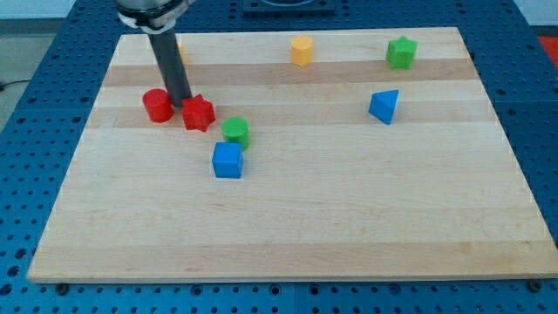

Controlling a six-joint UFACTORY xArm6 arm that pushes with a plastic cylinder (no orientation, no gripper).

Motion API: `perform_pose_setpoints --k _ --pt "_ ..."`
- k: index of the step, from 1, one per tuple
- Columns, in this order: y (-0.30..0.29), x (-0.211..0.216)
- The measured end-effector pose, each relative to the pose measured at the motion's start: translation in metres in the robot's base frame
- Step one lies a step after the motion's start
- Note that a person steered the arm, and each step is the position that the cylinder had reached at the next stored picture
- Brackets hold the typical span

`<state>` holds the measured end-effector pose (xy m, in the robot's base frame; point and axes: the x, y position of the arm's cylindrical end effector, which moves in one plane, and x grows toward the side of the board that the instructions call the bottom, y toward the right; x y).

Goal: Push red circle below yellow heart

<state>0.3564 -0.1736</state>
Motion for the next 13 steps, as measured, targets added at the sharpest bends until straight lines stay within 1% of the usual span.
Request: perform_pose_setpoints --k 2,4,5,6,9,10,11,13 --pt "-0.016 0.0" --pt "-0.023 -0.015" --pt "-0.062 -0.015" --pt "-0.083 -0.006" --pt "-0.085 -0.004" --pt "-0.081 0.0" --pt "-0.065 0.017" --pt "-0.064 0.021"
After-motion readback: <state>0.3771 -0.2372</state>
